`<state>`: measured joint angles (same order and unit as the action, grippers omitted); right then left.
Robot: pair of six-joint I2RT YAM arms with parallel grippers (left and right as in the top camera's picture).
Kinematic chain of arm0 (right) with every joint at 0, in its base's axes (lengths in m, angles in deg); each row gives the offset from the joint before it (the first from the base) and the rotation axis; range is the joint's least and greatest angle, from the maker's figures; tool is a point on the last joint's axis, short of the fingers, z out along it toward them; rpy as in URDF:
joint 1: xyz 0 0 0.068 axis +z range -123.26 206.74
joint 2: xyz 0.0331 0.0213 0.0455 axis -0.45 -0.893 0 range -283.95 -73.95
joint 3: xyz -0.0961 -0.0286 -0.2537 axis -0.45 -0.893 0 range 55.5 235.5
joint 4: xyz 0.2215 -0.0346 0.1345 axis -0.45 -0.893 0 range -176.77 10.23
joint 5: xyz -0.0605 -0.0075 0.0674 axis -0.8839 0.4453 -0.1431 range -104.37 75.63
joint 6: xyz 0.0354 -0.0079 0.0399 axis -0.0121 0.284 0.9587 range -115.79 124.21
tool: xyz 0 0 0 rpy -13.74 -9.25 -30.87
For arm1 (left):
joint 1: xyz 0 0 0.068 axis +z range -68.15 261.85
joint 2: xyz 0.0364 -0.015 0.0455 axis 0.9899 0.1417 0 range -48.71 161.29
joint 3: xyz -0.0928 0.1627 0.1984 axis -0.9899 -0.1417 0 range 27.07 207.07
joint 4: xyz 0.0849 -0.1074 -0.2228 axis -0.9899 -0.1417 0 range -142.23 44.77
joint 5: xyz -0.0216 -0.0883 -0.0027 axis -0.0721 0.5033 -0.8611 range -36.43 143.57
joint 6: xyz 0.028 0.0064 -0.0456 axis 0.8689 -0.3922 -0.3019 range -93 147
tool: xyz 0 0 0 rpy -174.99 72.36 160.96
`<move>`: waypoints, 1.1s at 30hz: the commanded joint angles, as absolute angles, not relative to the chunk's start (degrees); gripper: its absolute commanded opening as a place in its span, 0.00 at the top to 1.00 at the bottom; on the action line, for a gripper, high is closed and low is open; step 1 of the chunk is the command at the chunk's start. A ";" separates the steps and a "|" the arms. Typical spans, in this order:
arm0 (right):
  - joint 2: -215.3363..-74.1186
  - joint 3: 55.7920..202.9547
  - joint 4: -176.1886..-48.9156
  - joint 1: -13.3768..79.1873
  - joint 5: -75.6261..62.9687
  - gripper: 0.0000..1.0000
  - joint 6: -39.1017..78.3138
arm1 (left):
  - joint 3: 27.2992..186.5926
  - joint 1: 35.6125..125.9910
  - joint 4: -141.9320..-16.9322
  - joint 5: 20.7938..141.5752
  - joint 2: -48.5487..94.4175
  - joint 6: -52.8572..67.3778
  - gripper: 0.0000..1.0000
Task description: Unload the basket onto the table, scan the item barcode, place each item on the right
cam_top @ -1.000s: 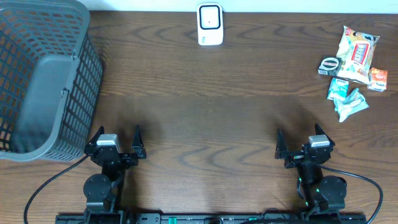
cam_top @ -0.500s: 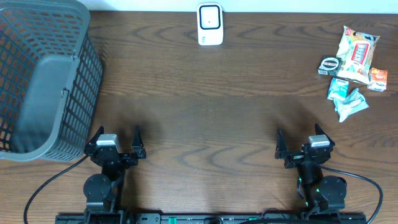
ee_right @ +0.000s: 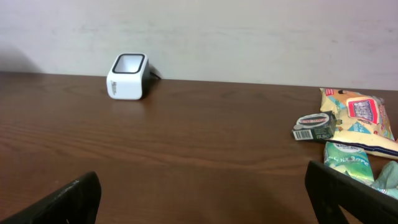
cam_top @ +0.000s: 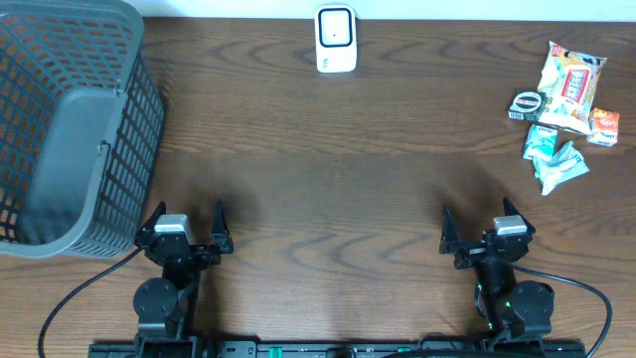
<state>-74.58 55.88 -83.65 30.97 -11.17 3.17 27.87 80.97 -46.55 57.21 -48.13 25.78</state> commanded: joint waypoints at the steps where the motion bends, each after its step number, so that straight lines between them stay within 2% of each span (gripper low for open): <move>1: -74.27 55.84 -83.86 30.47 -10.82 0.01 3.50 | 27.30 81.25 -49.35 56.92 -48.64 27.25 0.03; 33: -74.27 55.84 -83.86 30.47 -10.82 0.01 3.50 | 27.30 81.25 -49.30 56.95 -48.64 28.06 0.02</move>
<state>-74.58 55.88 -83.67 30.97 -11.17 3.17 27.89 80.97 -46.66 57.19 -48.13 27.10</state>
